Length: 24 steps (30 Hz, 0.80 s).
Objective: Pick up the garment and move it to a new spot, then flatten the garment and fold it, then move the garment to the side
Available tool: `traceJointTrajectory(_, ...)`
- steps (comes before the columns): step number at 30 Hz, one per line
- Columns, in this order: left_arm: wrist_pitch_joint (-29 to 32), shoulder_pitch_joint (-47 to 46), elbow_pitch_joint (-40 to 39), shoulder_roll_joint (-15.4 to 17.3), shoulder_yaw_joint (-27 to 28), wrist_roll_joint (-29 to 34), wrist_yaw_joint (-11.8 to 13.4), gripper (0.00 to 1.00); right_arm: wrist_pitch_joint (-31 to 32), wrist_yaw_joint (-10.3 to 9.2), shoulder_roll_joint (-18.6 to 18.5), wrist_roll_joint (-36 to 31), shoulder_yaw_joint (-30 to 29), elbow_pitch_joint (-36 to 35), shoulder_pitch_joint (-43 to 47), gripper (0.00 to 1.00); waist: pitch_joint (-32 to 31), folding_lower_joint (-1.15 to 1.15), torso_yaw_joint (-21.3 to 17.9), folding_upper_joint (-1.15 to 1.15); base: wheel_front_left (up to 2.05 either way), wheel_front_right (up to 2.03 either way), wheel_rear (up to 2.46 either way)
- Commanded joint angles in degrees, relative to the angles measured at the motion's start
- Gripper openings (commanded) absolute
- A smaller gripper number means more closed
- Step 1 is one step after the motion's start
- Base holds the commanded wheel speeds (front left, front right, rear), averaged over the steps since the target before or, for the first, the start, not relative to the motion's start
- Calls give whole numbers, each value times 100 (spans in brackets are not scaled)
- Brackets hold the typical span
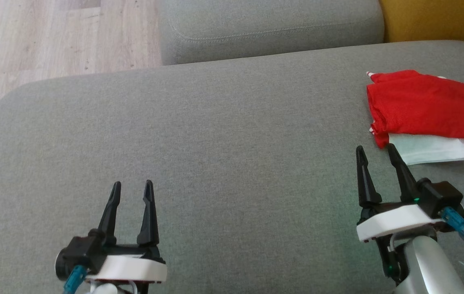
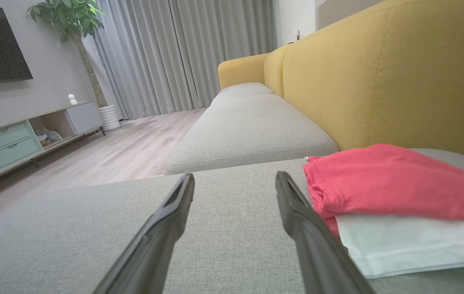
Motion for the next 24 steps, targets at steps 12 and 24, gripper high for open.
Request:
traceJointTrajectory(12, -29, -208, -210, 11, 240, -259, -49, 100, -62, -5, -13, -18, 212, -247, -155, 100, 7, 0, 11, 0, 0, 0, 0)
traceJointTrajectory(24, 0, -1, -5, 1, 146, -412, 14, 0, 0, 0, 0, 4, 142, -40, 3, 0, 38, 0, -41, 0, 0, 0, 0)
